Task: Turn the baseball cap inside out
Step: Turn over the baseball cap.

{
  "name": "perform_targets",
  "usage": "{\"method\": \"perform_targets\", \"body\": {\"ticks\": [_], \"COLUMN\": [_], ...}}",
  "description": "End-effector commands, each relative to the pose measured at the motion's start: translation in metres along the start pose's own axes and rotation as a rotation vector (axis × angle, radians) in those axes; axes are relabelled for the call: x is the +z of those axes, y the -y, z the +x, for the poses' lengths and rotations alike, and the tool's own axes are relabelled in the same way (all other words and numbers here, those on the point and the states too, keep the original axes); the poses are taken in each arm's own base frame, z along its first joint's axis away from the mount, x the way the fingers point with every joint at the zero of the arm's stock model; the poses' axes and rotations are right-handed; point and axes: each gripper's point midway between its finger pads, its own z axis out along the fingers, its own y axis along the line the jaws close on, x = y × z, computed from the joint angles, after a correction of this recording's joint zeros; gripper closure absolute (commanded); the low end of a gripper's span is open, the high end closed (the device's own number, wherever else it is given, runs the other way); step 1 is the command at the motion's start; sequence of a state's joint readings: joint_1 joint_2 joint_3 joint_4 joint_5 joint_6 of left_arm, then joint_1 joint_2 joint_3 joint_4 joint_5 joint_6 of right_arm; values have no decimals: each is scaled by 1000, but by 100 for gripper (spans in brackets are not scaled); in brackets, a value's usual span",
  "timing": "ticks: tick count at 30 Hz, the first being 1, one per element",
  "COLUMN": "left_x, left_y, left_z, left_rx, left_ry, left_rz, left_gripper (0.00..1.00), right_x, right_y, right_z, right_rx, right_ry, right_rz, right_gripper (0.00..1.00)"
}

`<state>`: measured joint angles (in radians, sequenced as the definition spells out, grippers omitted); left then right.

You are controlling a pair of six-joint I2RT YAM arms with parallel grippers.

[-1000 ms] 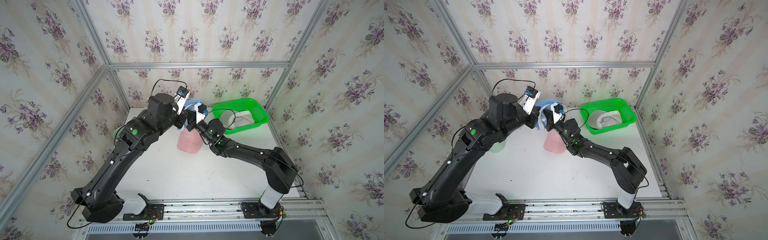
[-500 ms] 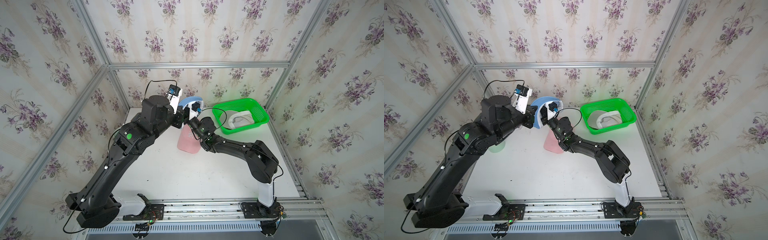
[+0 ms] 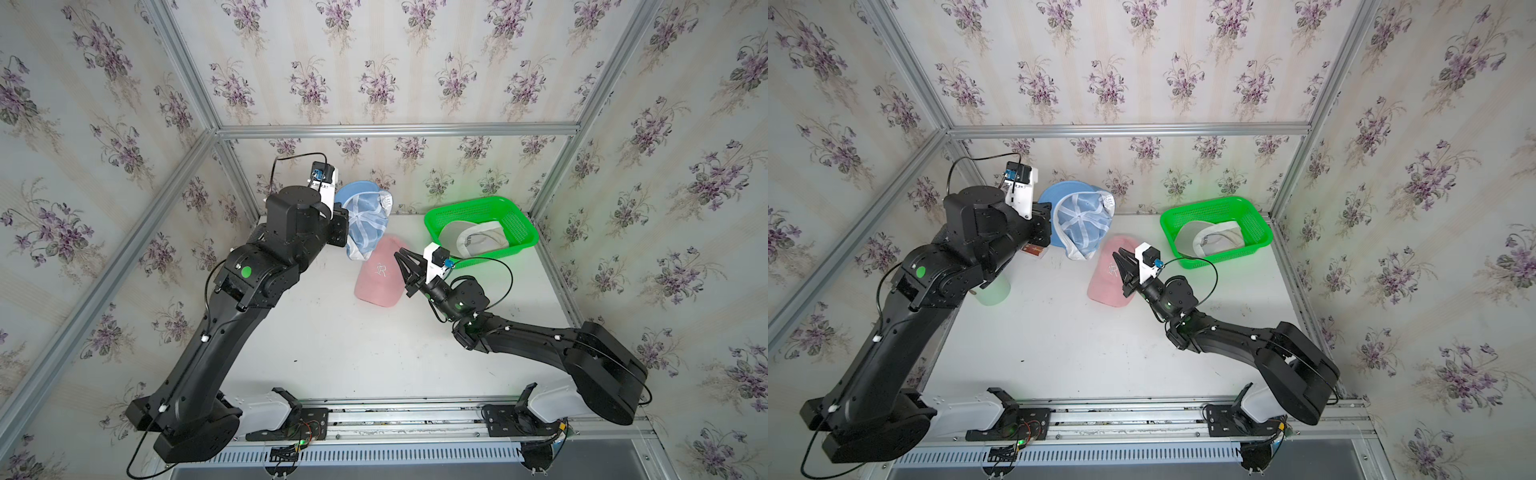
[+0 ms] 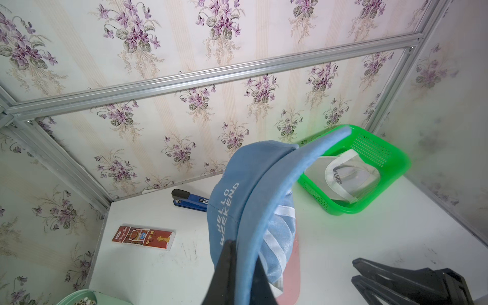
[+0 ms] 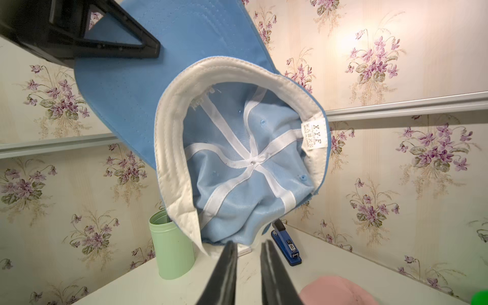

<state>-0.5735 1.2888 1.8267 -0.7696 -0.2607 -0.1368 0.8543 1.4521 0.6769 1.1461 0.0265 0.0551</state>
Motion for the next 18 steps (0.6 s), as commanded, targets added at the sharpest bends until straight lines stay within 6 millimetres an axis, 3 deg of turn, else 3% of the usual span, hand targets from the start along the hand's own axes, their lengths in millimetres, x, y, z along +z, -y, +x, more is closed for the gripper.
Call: {"method": "perform_targets", "body": {"ticks": [1,5,11,18], "left_x": [-2,1,9,1], "left_y": [8,22,29,31], "left_z": [-12,-10,5,0], "left_rx": [-71,-95,-84,-99], "left_ry": [45,37,-2,24], "left_rz": [48,124,136,157], "left_gripper": [100,100,100,100], "right_x": [0,10,29,63], "right_y": [-4,-10,-31,-44], "right_z": [14,9,-2,24], "right_rx": [0,36,28,39], "right_ry": [-38,2,37,-31], "right_rz": [-25,-55,-103,-129], "right_gripper": [88,91,91,95]}}
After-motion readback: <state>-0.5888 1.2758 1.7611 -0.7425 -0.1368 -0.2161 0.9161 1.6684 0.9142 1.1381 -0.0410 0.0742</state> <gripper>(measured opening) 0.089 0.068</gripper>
